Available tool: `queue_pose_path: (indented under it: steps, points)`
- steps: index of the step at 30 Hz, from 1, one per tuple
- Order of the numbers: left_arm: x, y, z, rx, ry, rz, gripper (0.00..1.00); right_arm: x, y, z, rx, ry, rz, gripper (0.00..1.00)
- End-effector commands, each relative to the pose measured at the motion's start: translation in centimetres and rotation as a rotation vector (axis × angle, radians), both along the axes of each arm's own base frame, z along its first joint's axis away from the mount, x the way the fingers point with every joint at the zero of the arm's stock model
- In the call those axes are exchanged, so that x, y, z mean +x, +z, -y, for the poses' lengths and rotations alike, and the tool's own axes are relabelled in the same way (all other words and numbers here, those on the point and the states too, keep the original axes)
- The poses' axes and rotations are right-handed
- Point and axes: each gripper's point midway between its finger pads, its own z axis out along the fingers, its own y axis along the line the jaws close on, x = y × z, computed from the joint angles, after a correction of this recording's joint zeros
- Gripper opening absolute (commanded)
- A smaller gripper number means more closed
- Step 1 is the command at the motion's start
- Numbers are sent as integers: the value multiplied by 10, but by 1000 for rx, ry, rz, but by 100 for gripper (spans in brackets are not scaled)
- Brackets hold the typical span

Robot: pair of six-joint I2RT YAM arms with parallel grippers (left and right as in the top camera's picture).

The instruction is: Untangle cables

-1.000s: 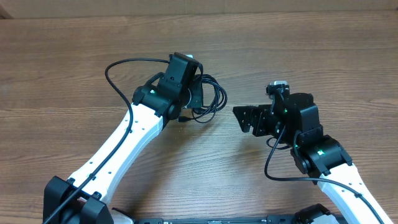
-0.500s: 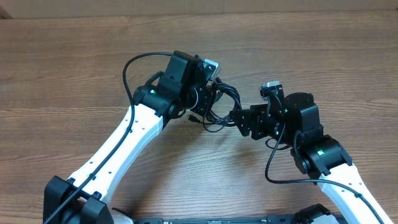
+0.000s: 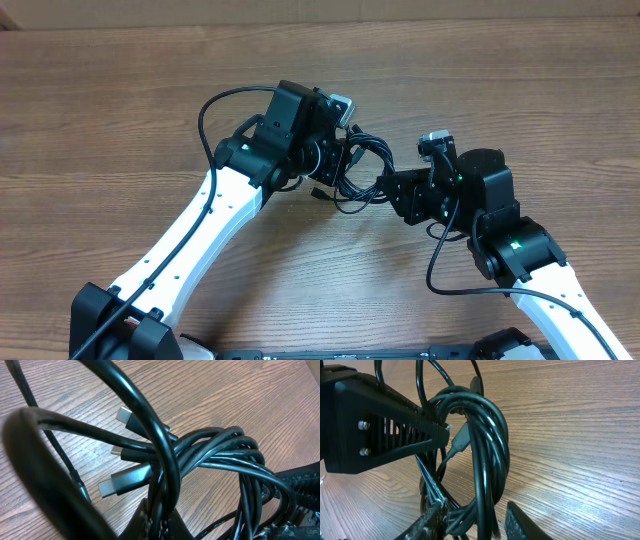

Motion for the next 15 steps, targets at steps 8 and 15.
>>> queue_pose_path:
  steps: [8, 15]
  points:
    - [-3, -1, 6, -28, 0, -32, 4, 4, 14, -1, 12, 1, 40, 8]
    - [0, -3, 3, -10, 18, -22, 4, 4, 14, -1, 15, -2, 40, 4]
